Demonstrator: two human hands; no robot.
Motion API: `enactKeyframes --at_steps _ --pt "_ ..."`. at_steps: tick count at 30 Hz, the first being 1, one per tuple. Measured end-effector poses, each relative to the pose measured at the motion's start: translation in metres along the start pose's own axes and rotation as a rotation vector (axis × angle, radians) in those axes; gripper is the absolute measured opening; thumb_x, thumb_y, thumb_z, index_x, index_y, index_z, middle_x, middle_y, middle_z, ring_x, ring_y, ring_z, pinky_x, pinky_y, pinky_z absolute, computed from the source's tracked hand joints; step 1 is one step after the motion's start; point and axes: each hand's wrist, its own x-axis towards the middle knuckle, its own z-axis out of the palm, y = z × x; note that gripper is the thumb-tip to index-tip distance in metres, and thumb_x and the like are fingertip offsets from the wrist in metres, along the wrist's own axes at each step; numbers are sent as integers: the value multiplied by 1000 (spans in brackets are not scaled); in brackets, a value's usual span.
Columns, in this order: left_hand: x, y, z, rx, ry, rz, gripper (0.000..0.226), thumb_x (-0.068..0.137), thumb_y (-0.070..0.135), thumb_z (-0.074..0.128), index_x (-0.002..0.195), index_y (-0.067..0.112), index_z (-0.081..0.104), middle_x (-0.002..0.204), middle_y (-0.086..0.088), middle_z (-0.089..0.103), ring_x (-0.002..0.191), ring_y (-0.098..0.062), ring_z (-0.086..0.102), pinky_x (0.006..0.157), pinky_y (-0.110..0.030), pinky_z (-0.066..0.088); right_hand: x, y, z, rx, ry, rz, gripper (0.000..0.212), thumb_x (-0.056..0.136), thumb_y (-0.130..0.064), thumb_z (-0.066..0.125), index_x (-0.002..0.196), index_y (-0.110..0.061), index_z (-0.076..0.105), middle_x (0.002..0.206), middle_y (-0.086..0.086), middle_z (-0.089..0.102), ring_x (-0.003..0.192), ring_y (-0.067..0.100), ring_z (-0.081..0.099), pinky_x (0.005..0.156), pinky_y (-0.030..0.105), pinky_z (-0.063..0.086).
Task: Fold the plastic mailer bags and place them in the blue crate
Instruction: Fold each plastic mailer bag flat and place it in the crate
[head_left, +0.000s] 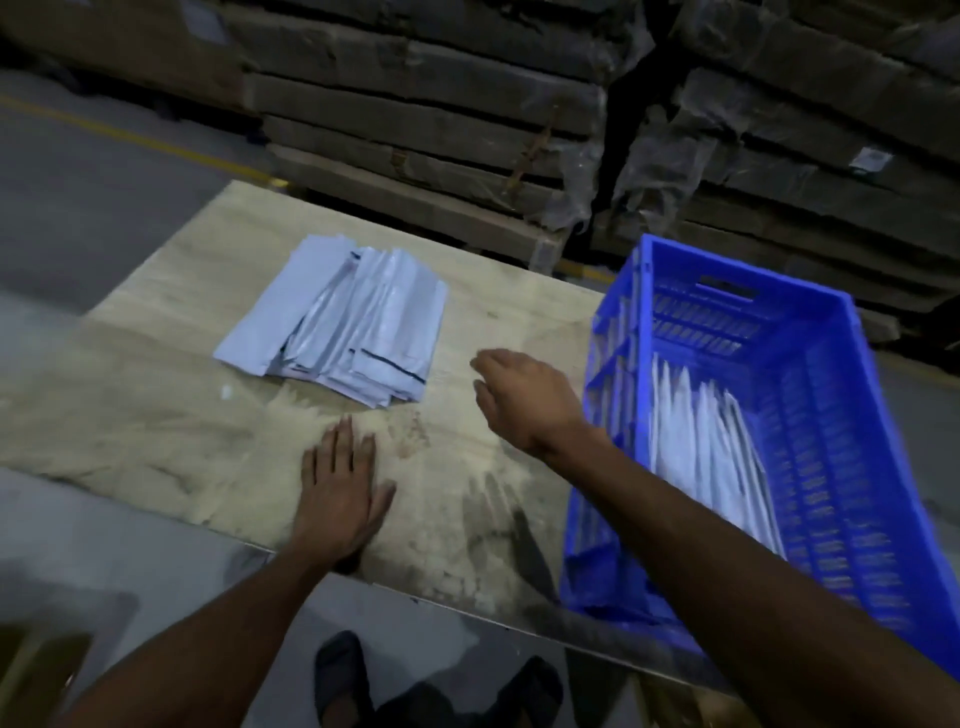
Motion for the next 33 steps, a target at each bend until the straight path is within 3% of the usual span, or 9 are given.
enactKeyframes --at_steps 3,5,12,15,18,22,27,30,33 --pt "19 -14 -8 10 18 -45 76 96 57 36 146 2 50 160 -31 32 146 -49 31 114 -66 27 20 -18 48 -12 -116 -108 27 97 -23 53 116 -6 61 122 16 61 129 38 50 88 46 49" --pt "25 -19 -6 20 19 -53 76 96 58 36 148 3 49 161 -30 31 149 -47 29 118 -65 23 31 -25 81 -26 -131 -166 24 89 -19 60 109 -6 62 114 19 63 119 42 54 82 50 51" --pt "27 -20 1 52 137 -26 75 94 56 47 152 8 46 162 -25 33 152 -44 26 119 -64 20 73 -29 143 -103 -80 -103 39 83 -19 61 119 -3 63 142 21 54 134 40 48 95 52 47" --pt "27 -19 1 70 146 -29 76 94 57 48 153 9 45 163 -24 33 153 -43 25 120 -64 19 86 -24 160 -99 -62 -86 33 83 -16 67 113 -2 66 129 21 62 127 42 55 91 54 51" --pt "27 -19 1 72 148 -33 76 94 57 49 152 9 46 162 -24 33 153 -43 24 120 -63 19 91 -23 167 -40 4 -119 24 91 -15 50 100 -1 67 105 20 69 112 43 63 87 50 53" --pt "26 -20 2 69 151 -38 79 95 58 46 155 8 42 163 -23 32 153 -42 24 120 -63 20 85 -28 159 29 110 -127 16 84 -7 47 80 -3 62 73 19 62 89 43 66 74 45 49" --pt "23 -23 9 -55 316 -20 84 97 54 56 156 0 34 166 -26 23 153 -43 26 118 -66 25 48 -40 163 -75 37 -189 22 76 -10 63 96 -3 68 94 22 65 118 41 57 107 62 36" --pt "21 -26 10 -134 417 29 83 100 52 58 161 7 23 166 -29 19 154 -47 20 116 -69 27 24 -59 164 -44 39 -201 20 80 -20 60 91 -5 67 92 22 64 120 40 57 110 65 32" --pt "21 -26 4 -94 330 100 76 100 50 52 165 29 17 168 -27 13 156 -46 14 115 -73 22 5 -79 168 59 61 -190 29 86 -25 53 98 -4 70 91 21 66 112 39 61 105 64 39"
